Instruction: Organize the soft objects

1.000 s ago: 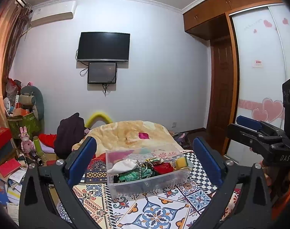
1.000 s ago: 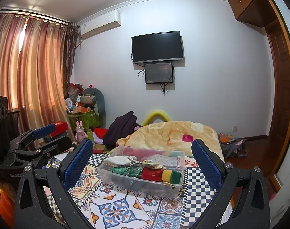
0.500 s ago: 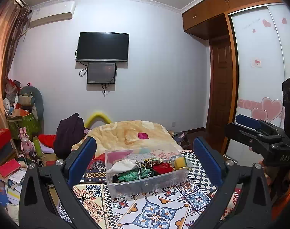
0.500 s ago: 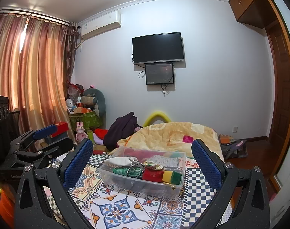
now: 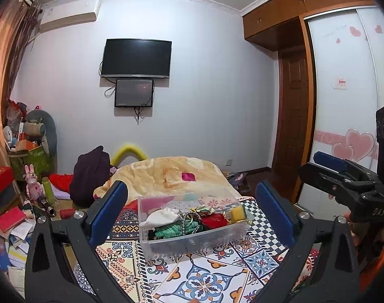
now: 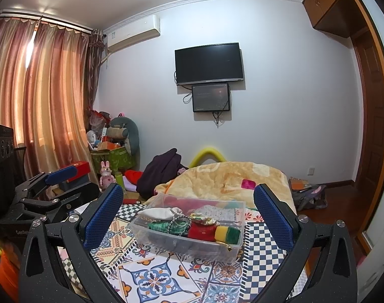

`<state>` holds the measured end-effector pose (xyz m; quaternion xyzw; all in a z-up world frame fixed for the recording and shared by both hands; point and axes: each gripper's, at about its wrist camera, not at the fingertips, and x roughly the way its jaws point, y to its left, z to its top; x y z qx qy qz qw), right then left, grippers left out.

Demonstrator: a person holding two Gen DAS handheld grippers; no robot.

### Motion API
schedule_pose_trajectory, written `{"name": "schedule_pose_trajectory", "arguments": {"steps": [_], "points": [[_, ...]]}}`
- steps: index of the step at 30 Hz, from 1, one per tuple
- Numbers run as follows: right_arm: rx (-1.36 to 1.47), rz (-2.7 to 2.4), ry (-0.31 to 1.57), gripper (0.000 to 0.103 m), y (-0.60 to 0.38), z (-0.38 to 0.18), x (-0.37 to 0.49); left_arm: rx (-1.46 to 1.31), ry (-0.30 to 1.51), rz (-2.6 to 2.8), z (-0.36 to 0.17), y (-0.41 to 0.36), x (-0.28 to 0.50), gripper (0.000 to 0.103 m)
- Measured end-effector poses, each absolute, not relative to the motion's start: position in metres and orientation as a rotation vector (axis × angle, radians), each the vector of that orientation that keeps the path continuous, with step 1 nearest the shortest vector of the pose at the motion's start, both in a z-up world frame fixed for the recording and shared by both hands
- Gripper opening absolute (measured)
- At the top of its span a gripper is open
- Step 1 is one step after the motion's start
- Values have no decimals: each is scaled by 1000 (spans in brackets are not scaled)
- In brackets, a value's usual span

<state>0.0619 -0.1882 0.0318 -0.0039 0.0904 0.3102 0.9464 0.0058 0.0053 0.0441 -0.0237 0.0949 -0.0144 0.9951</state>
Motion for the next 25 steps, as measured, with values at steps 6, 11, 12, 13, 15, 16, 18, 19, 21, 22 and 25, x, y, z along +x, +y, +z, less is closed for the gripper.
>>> {"name": "schedule_pose_trajectory", "arguments": {"steps": [6, 11, 12, 13, 15, 16, 18, 19, 21, 22, 25], "points": [[-11, 614, 178, 103, -189, 30, 62, -52, 177, -23, 45, 6, 4, 103], [-12, 604, 171, 103, -189, 30, 62, -44, 175, -24, 46, 4, 3, 103], [-12, 602, 171, 103, -189, 30, 62, -43, 175, -24, 46, 4, 3, 103], [-13, 601, 170, 103, -189, 30, 61, -42, 175, -23, 45, 4, 3, 103], [-17, 598, 170, 103, -188, 30, 60, -43, 178, -25, 45, 3, 4, 103], [-19, 597, 169, 103, -188, 30, 60, -43, 179, -28, 45, 2, 4, 103], [-22, 595, 168, 103, -188, 30, 60, -39, 178, -28, 45, 2, 3, 103], [-23, 595, 167, 103, -188, 30, 59, -37, 176, -26, 45, 2, 3, 103], [-22, 596, 168, 103, -188, 30, 59, -37, 177, -28, 45, 2, 2, 103], [-21, 596, 168, 103, -188, 30, 59, -37, 178, -28, 45, 2, 2, 103], [-21, 597, 169, 103, -188, 30, 60, -41, 180, -29, 46, 2, 2, 103]]}}
